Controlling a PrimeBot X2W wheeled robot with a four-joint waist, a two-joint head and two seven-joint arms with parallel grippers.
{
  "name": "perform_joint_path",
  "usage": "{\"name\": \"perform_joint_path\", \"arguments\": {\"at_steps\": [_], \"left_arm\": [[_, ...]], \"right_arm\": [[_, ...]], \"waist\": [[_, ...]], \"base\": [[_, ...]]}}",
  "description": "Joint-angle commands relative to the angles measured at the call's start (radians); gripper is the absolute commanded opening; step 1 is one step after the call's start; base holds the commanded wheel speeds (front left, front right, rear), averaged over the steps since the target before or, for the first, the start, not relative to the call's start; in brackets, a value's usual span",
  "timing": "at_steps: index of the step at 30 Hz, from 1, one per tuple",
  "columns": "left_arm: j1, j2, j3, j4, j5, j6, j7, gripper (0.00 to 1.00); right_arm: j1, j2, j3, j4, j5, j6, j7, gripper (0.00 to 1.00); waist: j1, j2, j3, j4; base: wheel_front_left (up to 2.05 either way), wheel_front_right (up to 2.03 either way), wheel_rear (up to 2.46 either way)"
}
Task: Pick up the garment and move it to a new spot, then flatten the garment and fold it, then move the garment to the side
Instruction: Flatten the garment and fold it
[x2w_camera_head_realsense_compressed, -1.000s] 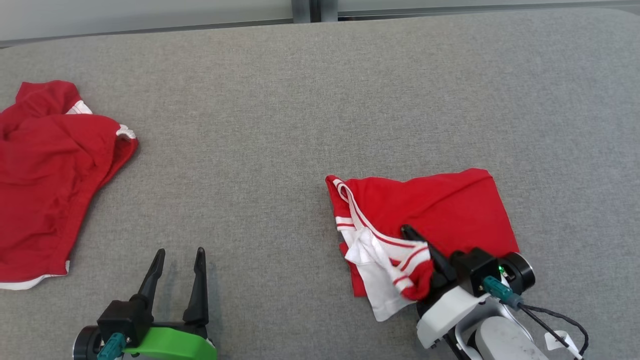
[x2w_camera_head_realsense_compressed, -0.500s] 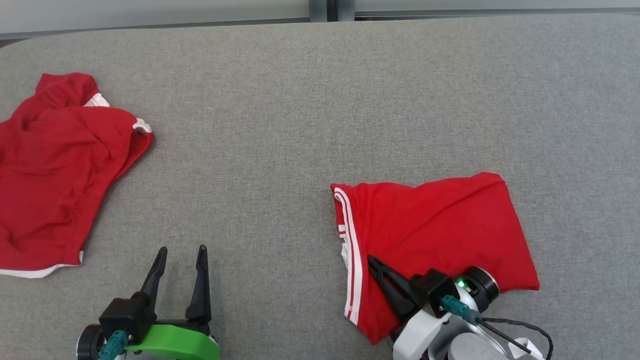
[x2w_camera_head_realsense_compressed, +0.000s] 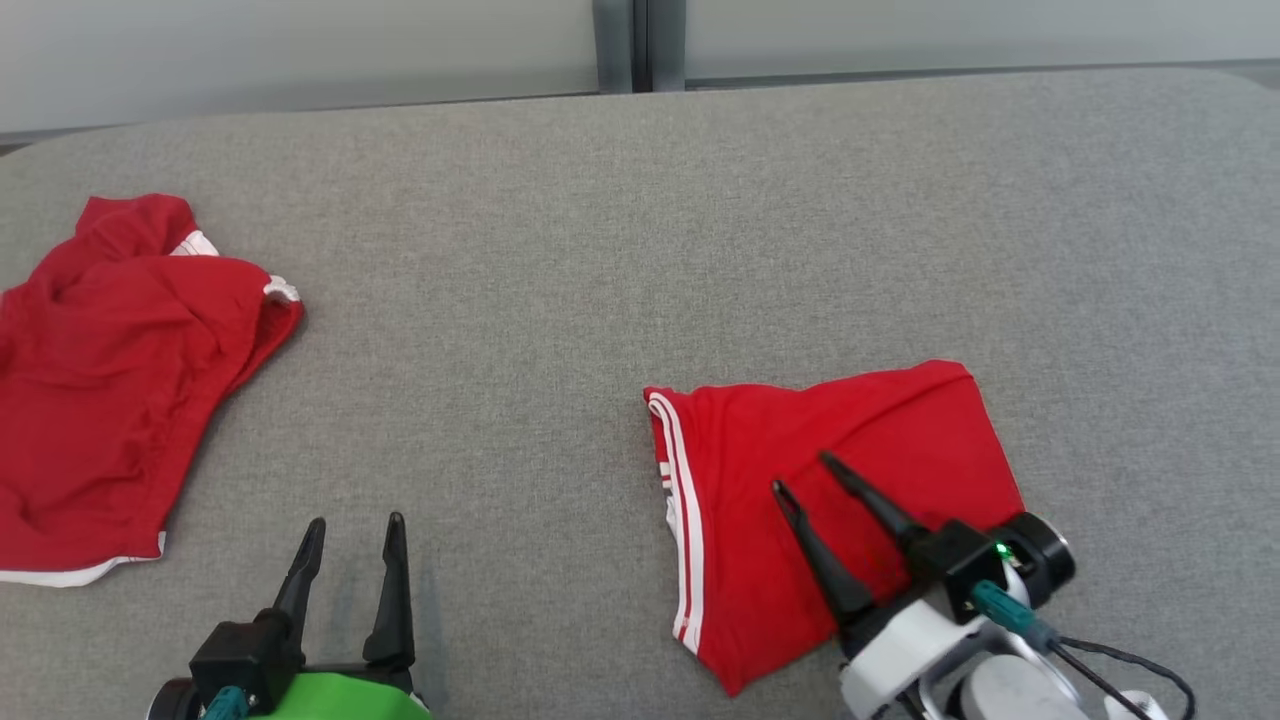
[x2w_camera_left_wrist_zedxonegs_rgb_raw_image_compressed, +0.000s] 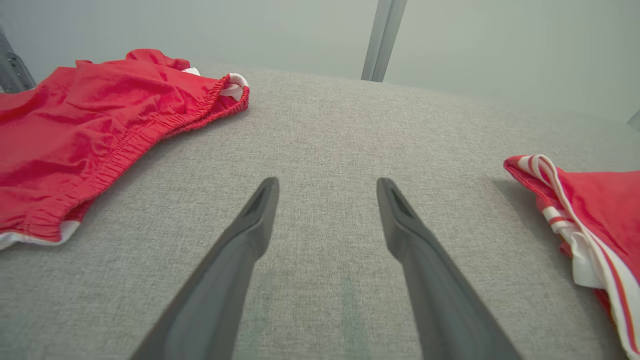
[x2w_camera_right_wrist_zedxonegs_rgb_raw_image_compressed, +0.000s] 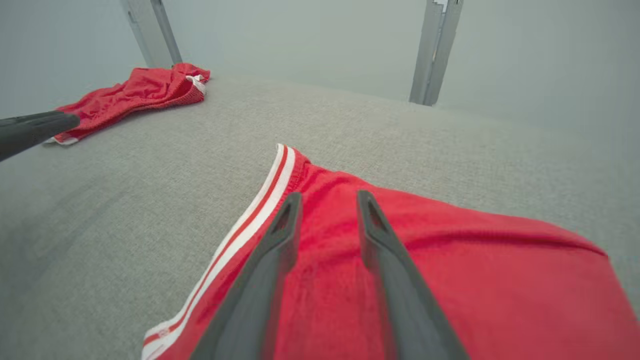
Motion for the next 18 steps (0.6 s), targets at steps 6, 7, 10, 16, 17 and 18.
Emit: {"name": "perform_joint_path", "arguments": {"at_steps": [6, 7, 10, 16, 17, 18], "left_arm": [[0.044, -0.001, 0.033, -0.005, 0.003, 0.003, -0.002, 1.00], [0.047, -0.001, 0.039, -0.007, 0.004, 0.003, -0.002, 1.00], [0.056, -0.002, 0.057, -0.005, 0.011, 0.001, -0.002, 1.00], [0.079, -0.003, 0.077, 0.007, 0.024, -0.006, -0.002, 1.00], [0.084, -0.003, 0.083, 0.008, 0.027, -0.007, -0.002, 1.00], [0.091, -0.003, 0.091, 0.009, 0.031, -0.008, -0.002, 1.00]], "right_arm": [[0.138, -0.023, -0.205, -0.153, -0.042, -0.001, -0.003, 1.00], [0.151, -0.027, -0.233, -0.170, -0.045, -0.001, -0.003, 1.00], [0.186, -0.035, -0.308, -0.201, -0.036, -0.001, -0.003, 1.00], [0.242, -0.038, -0.418, -0.209, -0.018, -0.001, -0.003, 1.00], [0.254, -0.032, -0.439, -0.206, -0.014, -0.001, -0.003, 1.00], [0.262, -0.022, -0.456, -0.206, -0.007, -0.001, -0.003, 1.00]], "waist": [[0.0000, 0.0000, -0.101, -0.035], [0.0000, 0.0000, -0.111, -0.038], [0.0000, 0.0000, -0.137, -0.044], [0.0000, 0.0000, -0.180, -0.040], [0.0000, 0.0000, -0.186, -0.038], [0.0000, 0.0000, -0.189, -0.038]], "base": [[0.00, 0.00, 0.00], [0.00, 0.00, 0.00], [0.00, 0.00, 0.00], [0.00, 0.00, 0.00], [0.00, 0.00, 0.00], [0.00, 0.00, 0.00]]}}
